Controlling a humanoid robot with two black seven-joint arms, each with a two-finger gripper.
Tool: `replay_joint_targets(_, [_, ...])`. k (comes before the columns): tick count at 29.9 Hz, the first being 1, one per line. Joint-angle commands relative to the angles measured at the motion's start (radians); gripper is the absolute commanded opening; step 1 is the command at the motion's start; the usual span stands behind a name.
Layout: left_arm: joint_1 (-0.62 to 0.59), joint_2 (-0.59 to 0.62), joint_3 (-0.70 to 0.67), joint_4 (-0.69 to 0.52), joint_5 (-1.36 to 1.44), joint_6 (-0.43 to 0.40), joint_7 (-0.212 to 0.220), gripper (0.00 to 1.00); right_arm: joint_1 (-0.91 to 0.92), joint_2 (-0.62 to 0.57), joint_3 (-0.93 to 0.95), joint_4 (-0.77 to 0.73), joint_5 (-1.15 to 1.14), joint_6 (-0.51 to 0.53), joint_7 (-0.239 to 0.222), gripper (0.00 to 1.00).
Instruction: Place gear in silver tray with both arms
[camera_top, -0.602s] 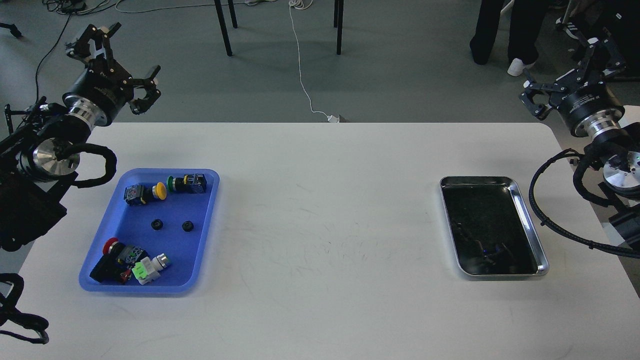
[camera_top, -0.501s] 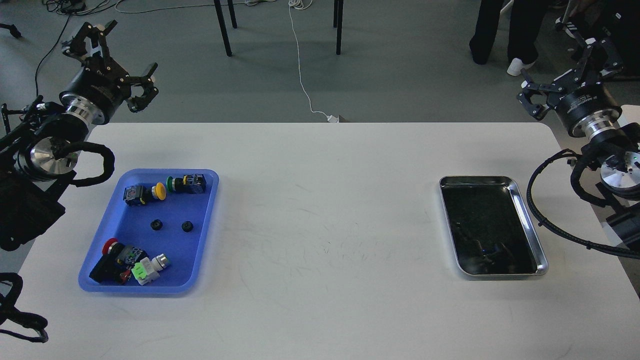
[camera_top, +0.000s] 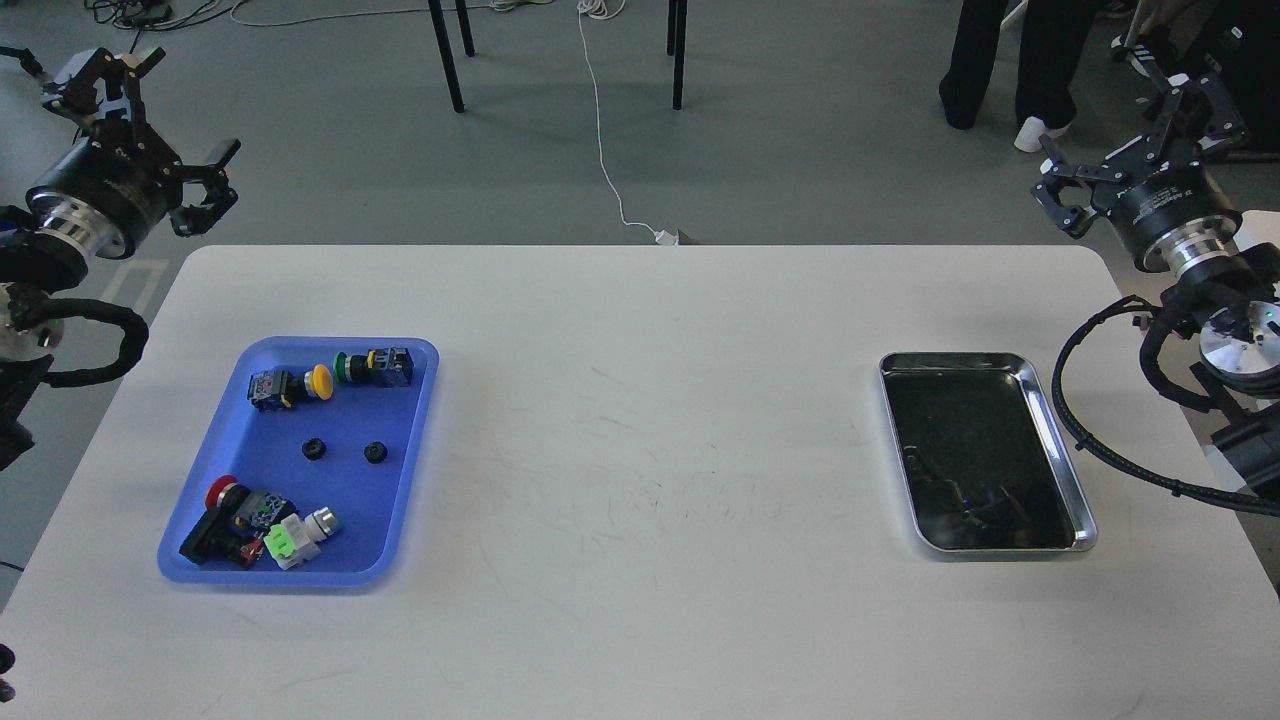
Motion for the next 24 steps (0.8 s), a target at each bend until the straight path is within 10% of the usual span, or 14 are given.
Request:
replay_joint_targets(1, [0.003, 0.100, 0.001, -0.078, 0.135, 0.000, -0.002, 0.98, -0.001, -0.013, -0.001, -0.009, 0.000, 0.000, 0.000, 1.00])
replay_joint_targets(8, [0.038, 0.292, 0.004, -0.313, 0.437, 0.000, -0.008, 0.94, -0.006, -0.013, -0.005, -0.032, 0.000, 0.000, 0.000, 1.00])
replay_joint_targets(17, [0.040, 0.404, 0.007, -0.517, 0.860, 0.000, -0.171, 0.81, -0.032, -0.002, -0.011, -0.029, 0.000, 0.000, 0.009, 1.00])
replay_joint_targets(24, [0.046, 0.437, 0.120, -0.589, 1.185, 0.000, -0.191, 0.79, -0.033, -0.002, -0.013, -0.029, -0.002, 0.000, 0.009, 1.00])
